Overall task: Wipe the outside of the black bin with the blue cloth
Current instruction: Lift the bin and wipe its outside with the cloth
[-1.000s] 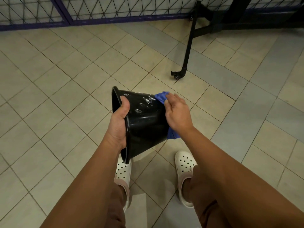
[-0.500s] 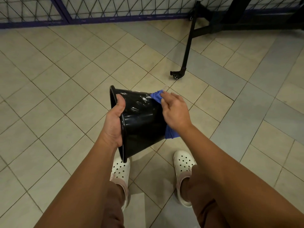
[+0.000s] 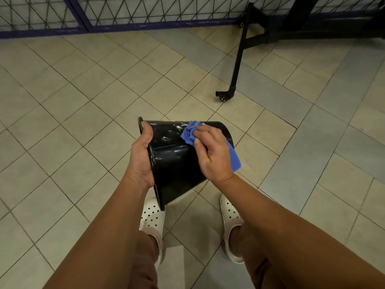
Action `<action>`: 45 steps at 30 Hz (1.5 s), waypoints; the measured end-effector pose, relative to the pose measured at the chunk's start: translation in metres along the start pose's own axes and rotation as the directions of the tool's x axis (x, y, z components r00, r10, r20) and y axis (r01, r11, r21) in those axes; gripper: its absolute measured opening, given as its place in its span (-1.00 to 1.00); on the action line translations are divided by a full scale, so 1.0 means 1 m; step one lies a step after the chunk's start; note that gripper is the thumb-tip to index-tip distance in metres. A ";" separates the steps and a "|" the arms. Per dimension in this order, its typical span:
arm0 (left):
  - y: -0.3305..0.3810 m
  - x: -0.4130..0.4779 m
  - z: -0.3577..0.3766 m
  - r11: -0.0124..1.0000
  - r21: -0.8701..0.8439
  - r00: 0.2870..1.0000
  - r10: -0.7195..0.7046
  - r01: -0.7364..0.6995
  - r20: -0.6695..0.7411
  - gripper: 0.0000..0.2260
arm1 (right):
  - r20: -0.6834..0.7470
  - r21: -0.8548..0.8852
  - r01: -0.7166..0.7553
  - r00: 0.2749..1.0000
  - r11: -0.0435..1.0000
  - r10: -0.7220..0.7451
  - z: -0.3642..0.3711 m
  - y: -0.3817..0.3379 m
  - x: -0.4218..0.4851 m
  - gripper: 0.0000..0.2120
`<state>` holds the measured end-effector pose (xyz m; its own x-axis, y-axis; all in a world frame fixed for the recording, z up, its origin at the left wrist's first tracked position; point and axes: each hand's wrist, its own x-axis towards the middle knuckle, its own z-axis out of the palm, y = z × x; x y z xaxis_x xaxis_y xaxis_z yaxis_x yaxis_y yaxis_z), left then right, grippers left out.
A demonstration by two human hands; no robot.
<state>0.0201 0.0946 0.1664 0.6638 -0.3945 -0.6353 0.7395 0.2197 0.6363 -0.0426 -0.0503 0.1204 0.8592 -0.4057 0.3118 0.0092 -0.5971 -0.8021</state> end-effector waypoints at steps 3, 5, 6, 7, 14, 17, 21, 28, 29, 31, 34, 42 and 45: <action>0.001 0.000 0.002 1.000 0.003 1.000 0.008 -0.008 0.020 -0.33 | 0.145 -0.054 0.049 0.989 0.997 -0.041 -0.003 0.001 0.011 -0.70; -0.001 0.001 0.002 0.999 0.029 1.000 0.029 -0.028 -0.001 -0.36 | 0.212 -0.141 0.014 0.977 0.990 0.016 -0.006 0.003 0.019 -0.67; -0.003 0.001 0.002 0.998 0.047 0.999 0.036 -0.035 -0.021 -0.37 | 0.222 -0.190 -0.014 0.973 0.982 0.057 -0.007 0.005 0.021 -0.65; -0.004 0.000 0.002 0.997 0.061 0.998 0.043 -0.041 -0.037 -0.37 | 0.218 -0.237 -0.045 0.971 0.970 0.099 -0.007 0.006 0.022 -0.65; -0.003 0.004 -0.003 0.999 0.007 0.998 0.043 -0.042 -0.049 -0.26 | 0.116 -0.320 -0.099 0.983 0.942 0.143 -0.001 -0.002 0.010 -0.60; -0.001 0.005 -0.004 1.000 -0.022 1.000 0.009 -0.009 0.000 -0.26 | 0.268 -0.122 0.042 0.963 0.992 -0.008 -0.002 -0.006 0.009 -0.66; -0.005 0.002 0.004 0.999 0.042 1.000 -0.008 0.008 0.011 -0.32 | 0.392 -0.116 0.087 0.919 0.989 -0.035 -0.006 -0.006 0.022 -0.66; -0.003 0.001 0.002 0.996 0.086 0.998 0.025 -0.020 -0.063 -0.40 | 0.155 -0.372 -0.123 0.969 0.920 0.193 -0.007 0.000 0.019 -0.69; -0.002 0.002 0.002 0.997 0.074 0.998 0.020 -0.015 -0.059 -0.41 | 0.137 -0.353 -0.114 0.976 0.929 0.172 -0.005 0.000 0.016 -0.70; -0.002 0.004 0.000 0.999 0.043 0.999 0.012 -0.011 -0.037 -0.41 | 0.143 -0.257 -0.051 0.986 0.965 0.090 -0.004 -0.003 0.013 -0.71; -0.001 0.003 0.001 0.999 0.049 0.999 -0.004 0.002 0.034 -0.39 | 0.225 -0.121 0.068 0.973 0.990 -0.039 -0.003 -0.010 0.014 -0.73; -0.005 0.001 0.003 0.986 0.168 0.998 -0.017 0.007 0.057 -0.33 | 0.292 -0.291 -0.077 0.942 0.954 0.166 -0.006 -0.003 0.030 -0.69; -0.005 0.002 0.001 0.984 0.174 0.996 -0.040 0.027 0.074 -0.31 | 0.199 -0.373 -0.109 0.960 0.921 0.195 -0.006 0.000 0.025 -0.73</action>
<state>0.0173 0.0916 0.1624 0.6234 -0.4682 -0.6263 0.7264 0.0502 0.6855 -0.0238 -0.0644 0.1312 0.9289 -0.3681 0.0419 -0.2764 -0.7638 -0.5832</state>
